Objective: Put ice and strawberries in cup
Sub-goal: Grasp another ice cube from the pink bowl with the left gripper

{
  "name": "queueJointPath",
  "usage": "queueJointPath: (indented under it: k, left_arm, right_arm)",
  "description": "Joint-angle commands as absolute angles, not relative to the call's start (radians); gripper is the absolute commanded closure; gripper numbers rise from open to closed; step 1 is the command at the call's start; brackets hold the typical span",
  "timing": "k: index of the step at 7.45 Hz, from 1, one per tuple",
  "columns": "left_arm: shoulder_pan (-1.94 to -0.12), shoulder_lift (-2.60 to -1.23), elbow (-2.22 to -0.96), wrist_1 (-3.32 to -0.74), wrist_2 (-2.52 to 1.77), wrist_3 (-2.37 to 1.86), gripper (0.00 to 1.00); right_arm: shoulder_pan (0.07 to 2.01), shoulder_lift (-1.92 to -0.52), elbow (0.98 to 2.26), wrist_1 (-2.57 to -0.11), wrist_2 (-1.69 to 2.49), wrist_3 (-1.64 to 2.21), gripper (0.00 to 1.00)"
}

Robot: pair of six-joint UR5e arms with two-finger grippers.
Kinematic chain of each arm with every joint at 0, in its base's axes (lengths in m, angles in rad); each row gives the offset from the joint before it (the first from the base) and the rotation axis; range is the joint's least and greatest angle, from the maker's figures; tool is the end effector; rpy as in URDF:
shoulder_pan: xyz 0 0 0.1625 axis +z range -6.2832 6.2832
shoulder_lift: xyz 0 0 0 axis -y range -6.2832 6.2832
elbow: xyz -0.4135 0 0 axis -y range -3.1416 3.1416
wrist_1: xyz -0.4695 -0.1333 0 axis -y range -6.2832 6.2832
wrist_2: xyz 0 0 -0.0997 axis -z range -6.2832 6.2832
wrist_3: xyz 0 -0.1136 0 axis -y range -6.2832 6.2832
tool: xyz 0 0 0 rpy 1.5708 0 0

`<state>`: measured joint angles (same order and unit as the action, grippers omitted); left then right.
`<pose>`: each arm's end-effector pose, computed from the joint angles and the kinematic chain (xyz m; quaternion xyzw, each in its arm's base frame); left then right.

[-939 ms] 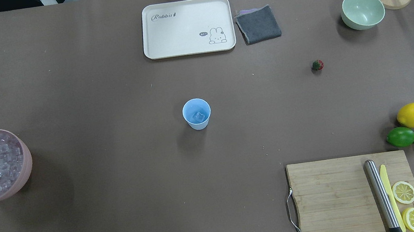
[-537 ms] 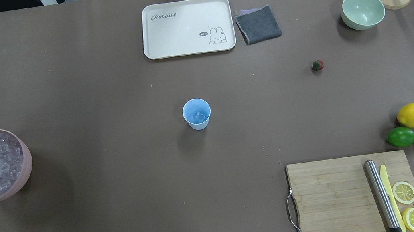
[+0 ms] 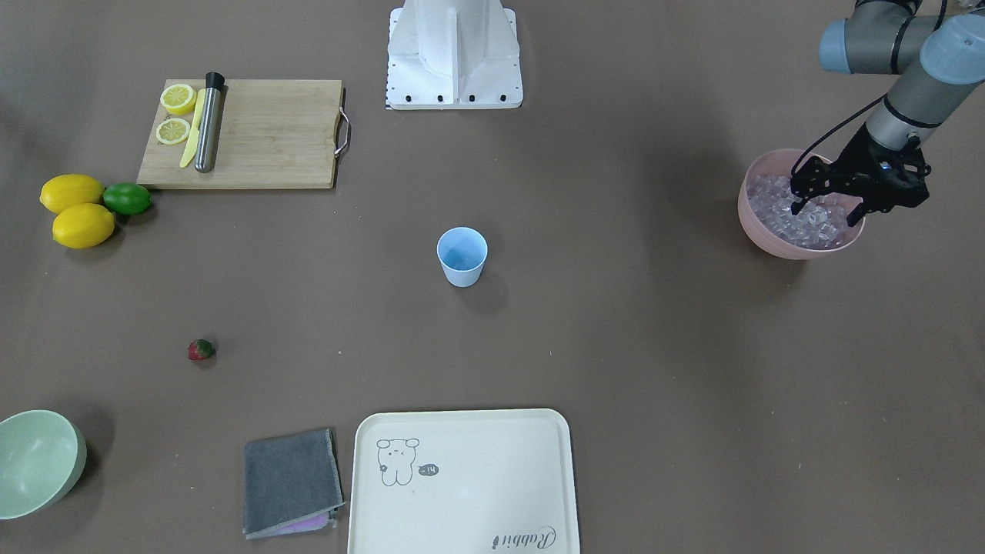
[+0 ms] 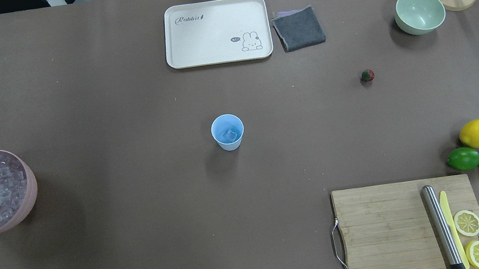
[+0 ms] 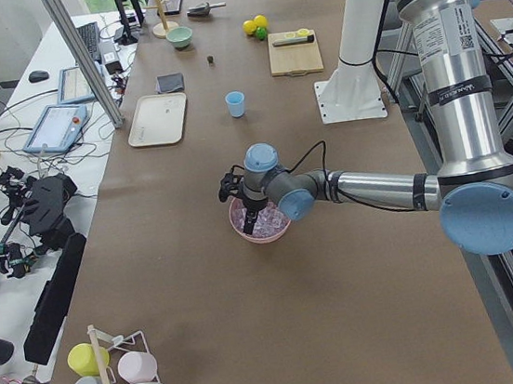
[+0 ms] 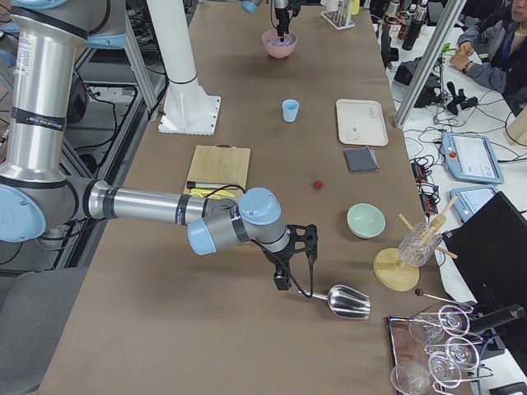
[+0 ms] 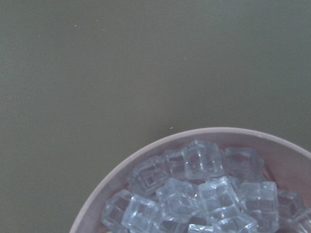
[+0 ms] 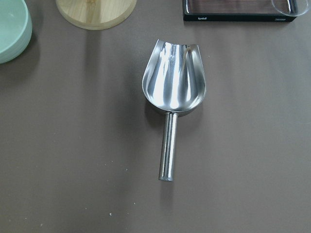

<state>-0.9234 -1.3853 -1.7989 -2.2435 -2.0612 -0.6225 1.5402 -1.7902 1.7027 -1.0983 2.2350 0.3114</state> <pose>0.2583 -0.4739 0.5592 0.1385 0.3845 0.0963 0.9076 0.0478 -0.5054 0.6526 0.1238 -0.3461 0.0681 0.9275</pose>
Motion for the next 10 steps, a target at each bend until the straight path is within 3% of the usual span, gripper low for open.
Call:
queueJointPath:
  k: [1, 7, 9, 10]
  left_arm:
    - [-0.911, -1.385, -1.798, -2.246, -2.062, -0.626, 0.03]
    - [-0.891, -1.385, -1.793, -2.272, -2.06, -0.626, 0.03]
    - [-0.89, -1.385, -1.795, -2.273, -2.06, -0.626, 0.18]
    - [-0.885, -1.385, -1.795, -2.273, -2.062, -0.624, 0.31]
  right_arm:
    - [1.54, -1.79, 1.703, -1.098, 2.235, 0.311, 0.0]
    - [1.54, -1.789, 1.701, -1.098, 2.233, 0.311, 0.0]
    - [1.54, -1.789, 1.701, -1.098, 2.233, 0.311, 0.0]
    - [1.54, -1.789, 1.703, -1.098, 2.233, 0.313, 0.0]
